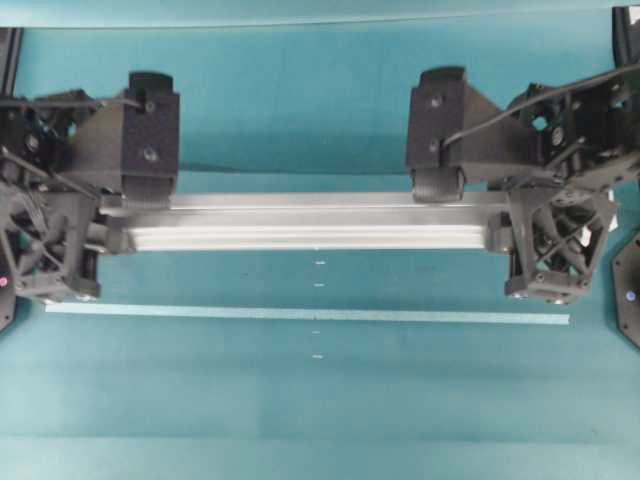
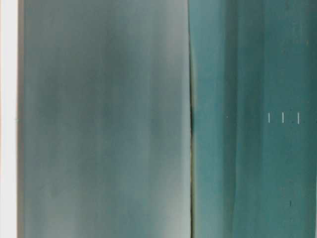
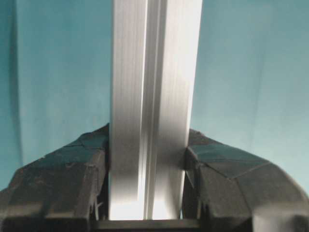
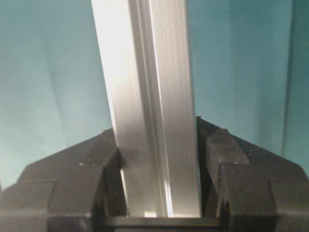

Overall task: Lift the metal rail with both hands and move it towards you.
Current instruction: 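Hold the rail raised with both grippers and pull it toward the front, then lower the rail with both grippers back onto the table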

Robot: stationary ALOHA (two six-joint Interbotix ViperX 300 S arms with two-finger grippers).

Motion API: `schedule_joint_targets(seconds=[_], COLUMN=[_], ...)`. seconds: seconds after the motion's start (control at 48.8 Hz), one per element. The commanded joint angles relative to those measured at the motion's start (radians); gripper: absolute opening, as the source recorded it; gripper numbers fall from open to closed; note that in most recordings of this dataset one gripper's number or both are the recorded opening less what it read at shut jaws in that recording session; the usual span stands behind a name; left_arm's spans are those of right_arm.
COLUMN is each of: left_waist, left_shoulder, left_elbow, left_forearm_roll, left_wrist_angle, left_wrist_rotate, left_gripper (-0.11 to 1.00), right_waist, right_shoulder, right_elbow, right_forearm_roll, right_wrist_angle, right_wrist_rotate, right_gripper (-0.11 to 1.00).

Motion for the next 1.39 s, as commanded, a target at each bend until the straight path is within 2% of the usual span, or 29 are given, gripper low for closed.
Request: schedule_joint_targets(seconds=[0.0, 0.164, 0.84, 0.963, 1.107, 1.373], left_waist=[0.002, 0.000, 0.005, 0.017, 0.021, 0.020], left_shoulder=[0.011, 0.021, 0.025, 0.020, 0.011, 0.011], left_elbow=[-0.089, -0.149, -0.138, -0.086, 0.003, 0.189], left_forearm_roll=[0.005, 0.005, 0.006, 0.006, 0.005, 0.006], left_wrist_angle=[0.012, 0.017, 0.014, 0.000, -0.083, -0.253], left_wrist_rotate=[-0.038, -0.032, -0.009, 0.002, -0.008, -0.005], left_gripper=[0.29, 0.29, 0.29, 0.29, 0.29, 0.29], right_waist=[-0.005, 0.000, 0.002, 0.002, 0.005, 0.008], right_shoulder=[0.006, 0.014, 0.014, 0.017, 0.017, 0.017], right_elbow=[-0.071, -0.107, -0.084, -0.032, 0.041, 0.198], right_forearm_roll=[0.005, 0.009, 0.009, 0.009, 0.011, 0.008], right_wrist_angle=[0.005, 0.017, 0.014, 0.008, -0.020, -0.173], right_wrist_rotate=[0.077, 0.081, 0.083, 0.083, 0.083, 0.075], right_gripper=[0.38, 0.38, 0.38, 0.38, 0.38, 0.38])
